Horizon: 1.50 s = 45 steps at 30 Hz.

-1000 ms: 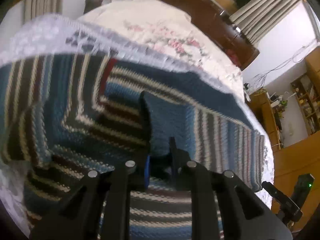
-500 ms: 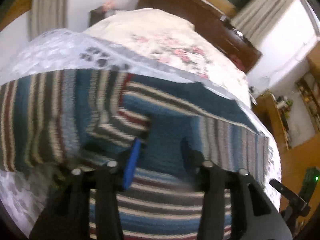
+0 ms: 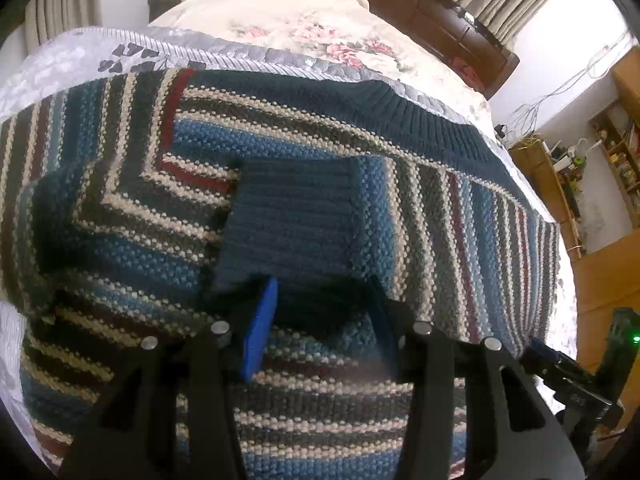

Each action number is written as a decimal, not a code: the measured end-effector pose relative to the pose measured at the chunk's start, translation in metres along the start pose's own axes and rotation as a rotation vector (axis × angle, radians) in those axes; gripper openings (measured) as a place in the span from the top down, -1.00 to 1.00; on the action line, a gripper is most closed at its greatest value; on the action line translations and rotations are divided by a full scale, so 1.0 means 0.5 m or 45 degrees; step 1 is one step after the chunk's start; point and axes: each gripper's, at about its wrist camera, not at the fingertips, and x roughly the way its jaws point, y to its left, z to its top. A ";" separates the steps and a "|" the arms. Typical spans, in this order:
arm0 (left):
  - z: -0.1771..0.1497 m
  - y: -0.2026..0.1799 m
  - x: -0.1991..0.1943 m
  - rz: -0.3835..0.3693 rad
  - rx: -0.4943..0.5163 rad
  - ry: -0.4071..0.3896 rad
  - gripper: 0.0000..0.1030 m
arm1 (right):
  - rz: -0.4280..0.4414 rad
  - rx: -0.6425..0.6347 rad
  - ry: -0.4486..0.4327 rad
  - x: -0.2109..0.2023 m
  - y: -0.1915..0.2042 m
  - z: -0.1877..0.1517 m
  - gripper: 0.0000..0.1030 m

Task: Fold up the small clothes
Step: 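Grasp the other sleeve cuff with the left gripper and lift it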

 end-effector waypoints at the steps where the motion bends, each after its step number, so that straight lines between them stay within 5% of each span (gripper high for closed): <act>1: 0.002 0.002 -0.006 -0.002 -0.004 -0.003 0.11 | -0.007 0.001 -0.002 -0.005 0.006 0.000 -0.29; 7: -0.033 0.054 -0.108 -0.010 -0.066 -0.100 0.07 | 0.061 -0.033 -0.072 -0.076 0.061 -0.006 -0.31; 11: -0.088 0.157 -0.178 0.025 -0.187 -0.157 0.03 | 0.064 -0.145 -0.094 -0.098 0.118 -0.024 -0.38; 18: -0.191 0.375 -0.283 0.116 -0.530 -0.247 0.03 | 0.080 -0.246 -0.041 -0.066 0.204 -0.037 -0.39; 25: -0.256 0.554 -0.361 0.063 -0.850 -0.426 0.04 | 0.078 -0.284 -0.009 -0.047 0.236 -0.057 -0.40; 30: -0.257 0.627 -0.367 -0.015 -0.980 -0.501 0.04 | 0.054 -0.295 0.009 -0.039 0.245 -0.061 -0.40; 40: -0.193 0.682 -0.383 0.017 -0.997 -0.597 0.05 | 0.019 -0.288 0.019 -0.026 0.252 -0.071 -0.40; 45: -0.172 0.695 -0.390 0.059 -0.970 -0.640 0.69 | 0.008 -0.254 0.013 -0.027 0.237 -0.075 -0.40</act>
